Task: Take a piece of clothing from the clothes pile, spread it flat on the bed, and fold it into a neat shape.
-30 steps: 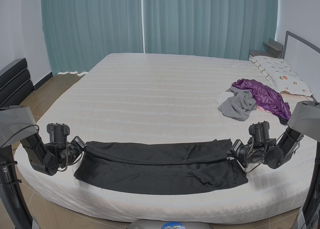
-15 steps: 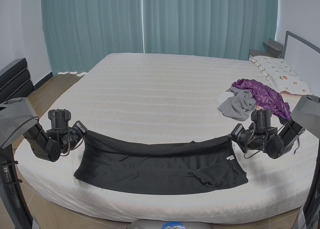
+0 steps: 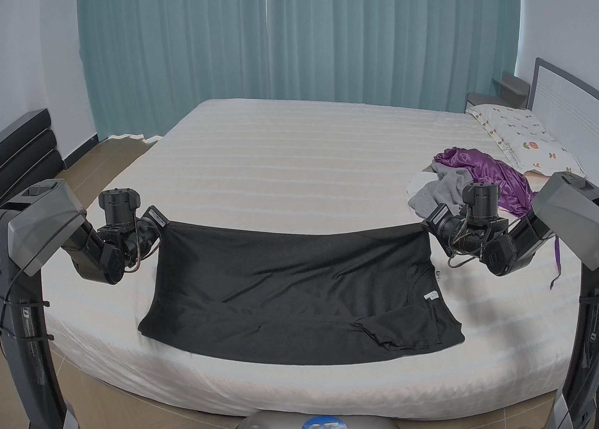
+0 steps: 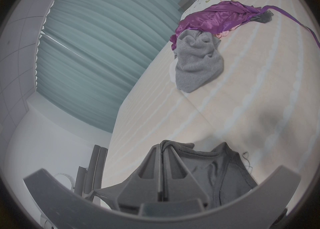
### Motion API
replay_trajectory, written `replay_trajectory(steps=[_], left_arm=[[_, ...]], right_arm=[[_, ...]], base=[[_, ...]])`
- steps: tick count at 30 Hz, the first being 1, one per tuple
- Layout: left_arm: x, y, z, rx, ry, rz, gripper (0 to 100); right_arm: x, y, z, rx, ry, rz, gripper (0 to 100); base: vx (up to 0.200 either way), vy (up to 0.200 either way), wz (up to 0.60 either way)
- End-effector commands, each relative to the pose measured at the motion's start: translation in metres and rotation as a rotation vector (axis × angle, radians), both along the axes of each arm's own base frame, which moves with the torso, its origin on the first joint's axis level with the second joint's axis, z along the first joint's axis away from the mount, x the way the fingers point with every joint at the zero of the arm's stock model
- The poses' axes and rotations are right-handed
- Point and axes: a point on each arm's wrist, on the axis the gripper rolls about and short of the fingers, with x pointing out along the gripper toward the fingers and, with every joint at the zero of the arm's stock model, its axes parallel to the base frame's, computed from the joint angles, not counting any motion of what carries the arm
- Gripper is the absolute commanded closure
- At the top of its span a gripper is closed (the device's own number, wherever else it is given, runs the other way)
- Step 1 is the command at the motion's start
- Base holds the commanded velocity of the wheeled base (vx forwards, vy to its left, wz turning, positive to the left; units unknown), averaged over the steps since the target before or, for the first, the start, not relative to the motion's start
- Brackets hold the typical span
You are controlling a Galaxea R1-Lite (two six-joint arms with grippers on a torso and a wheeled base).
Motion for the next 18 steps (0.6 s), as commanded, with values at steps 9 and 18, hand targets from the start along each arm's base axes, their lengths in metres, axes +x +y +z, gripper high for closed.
replay_trajectory(steps=[9, 18], left_arm=[[0.005, 0.004, 0.004, -0.002, -0.027, 0.014, 100], [-0.007, 0.015, 0.032, 0.002, -0.076, 0.041, 100]], right_arm=[[0.007, -0.011, 0.005, 0.002, -0.035, -0.031, 100], [-0.011, -0.01, 0.008, -0.01, -0.042, -0.006, 100]], base=[[0.0, 0.0, 0.0], [0.0, 0.0, 0.0]])
